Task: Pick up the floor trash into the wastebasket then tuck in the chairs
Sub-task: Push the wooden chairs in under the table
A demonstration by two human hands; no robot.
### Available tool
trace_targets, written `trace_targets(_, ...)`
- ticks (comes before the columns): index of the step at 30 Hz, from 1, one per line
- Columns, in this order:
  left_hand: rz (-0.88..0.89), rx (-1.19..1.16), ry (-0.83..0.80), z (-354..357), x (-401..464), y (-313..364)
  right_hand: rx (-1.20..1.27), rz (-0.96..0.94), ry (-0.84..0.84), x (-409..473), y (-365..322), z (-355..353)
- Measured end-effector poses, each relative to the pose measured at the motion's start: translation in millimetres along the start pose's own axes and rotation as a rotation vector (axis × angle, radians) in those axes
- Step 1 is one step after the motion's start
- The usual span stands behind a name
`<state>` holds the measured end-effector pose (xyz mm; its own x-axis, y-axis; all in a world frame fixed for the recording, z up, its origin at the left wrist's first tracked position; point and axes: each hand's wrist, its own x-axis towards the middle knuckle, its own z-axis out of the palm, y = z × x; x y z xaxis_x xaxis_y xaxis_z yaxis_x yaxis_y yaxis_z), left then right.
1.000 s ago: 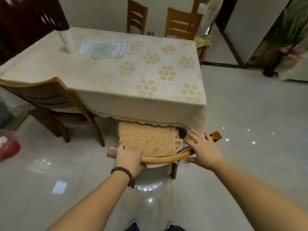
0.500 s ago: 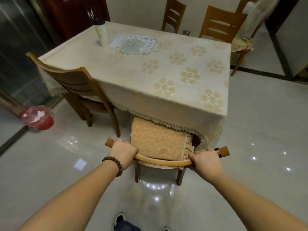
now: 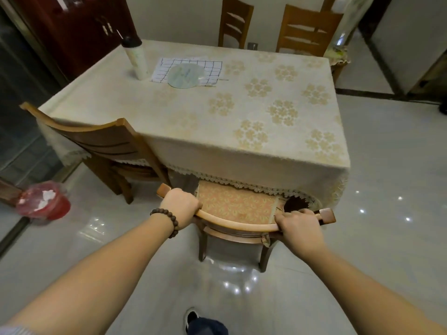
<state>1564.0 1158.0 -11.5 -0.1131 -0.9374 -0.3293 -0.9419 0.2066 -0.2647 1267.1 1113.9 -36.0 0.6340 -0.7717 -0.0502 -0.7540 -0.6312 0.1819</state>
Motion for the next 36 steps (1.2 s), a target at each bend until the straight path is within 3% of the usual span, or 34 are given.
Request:
trace_targets(10,0.118,0.033,0.021,1,43,-89,0.050,0.170,-0.045,61,-45,-15)
trace_targets(26,0.091,-0.026,0.100,-25,121,-87,0.038,0.108,-0.124,143,46,-25)
trace_targets(36,0.021,0.025,0.000,-26,175,-113,0.023,0.132,-0.137,196,54,1)
